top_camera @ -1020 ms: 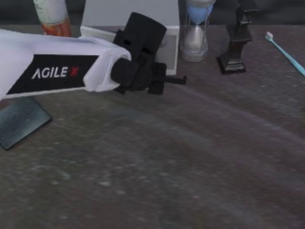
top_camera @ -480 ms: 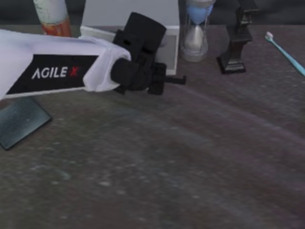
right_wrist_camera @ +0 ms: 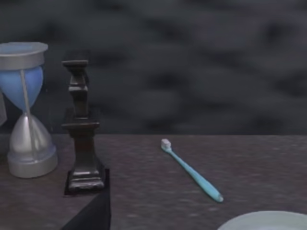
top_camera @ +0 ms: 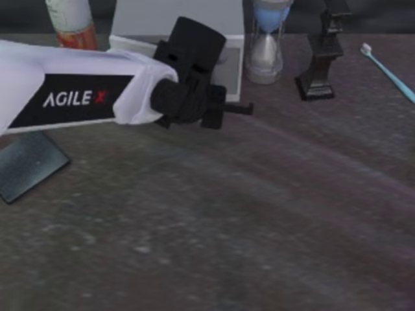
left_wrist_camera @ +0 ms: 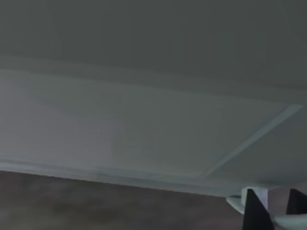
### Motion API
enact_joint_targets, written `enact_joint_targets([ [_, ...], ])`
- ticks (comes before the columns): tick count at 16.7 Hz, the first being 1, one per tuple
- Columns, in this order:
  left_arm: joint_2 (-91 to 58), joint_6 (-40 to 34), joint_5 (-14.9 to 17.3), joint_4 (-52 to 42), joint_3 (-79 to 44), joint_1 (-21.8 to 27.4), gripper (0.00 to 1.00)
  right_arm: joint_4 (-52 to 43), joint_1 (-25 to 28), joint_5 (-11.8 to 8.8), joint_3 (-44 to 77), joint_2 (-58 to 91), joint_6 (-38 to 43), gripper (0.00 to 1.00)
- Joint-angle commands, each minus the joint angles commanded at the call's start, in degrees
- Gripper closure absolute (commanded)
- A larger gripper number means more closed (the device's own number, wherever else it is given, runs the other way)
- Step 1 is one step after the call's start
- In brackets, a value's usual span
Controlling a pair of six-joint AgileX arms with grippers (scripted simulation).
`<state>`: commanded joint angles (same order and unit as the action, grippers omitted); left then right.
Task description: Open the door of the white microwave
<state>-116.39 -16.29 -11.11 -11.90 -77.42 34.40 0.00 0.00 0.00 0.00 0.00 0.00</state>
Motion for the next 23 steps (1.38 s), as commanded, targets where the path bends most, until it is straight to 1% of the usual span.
enact_joint_targets([
  [9,3.00,4.48,2.99,2.17,4.04,-1.57,1.00,0.00,0.00,0.00,0.00,0.00,0.00,0.00],
  [23,3.00,4.48,2.99,2.17,4.04,-1.57,1.00,0.00,0.00,0.00,0.00,0.00,0.00,0.00],
])
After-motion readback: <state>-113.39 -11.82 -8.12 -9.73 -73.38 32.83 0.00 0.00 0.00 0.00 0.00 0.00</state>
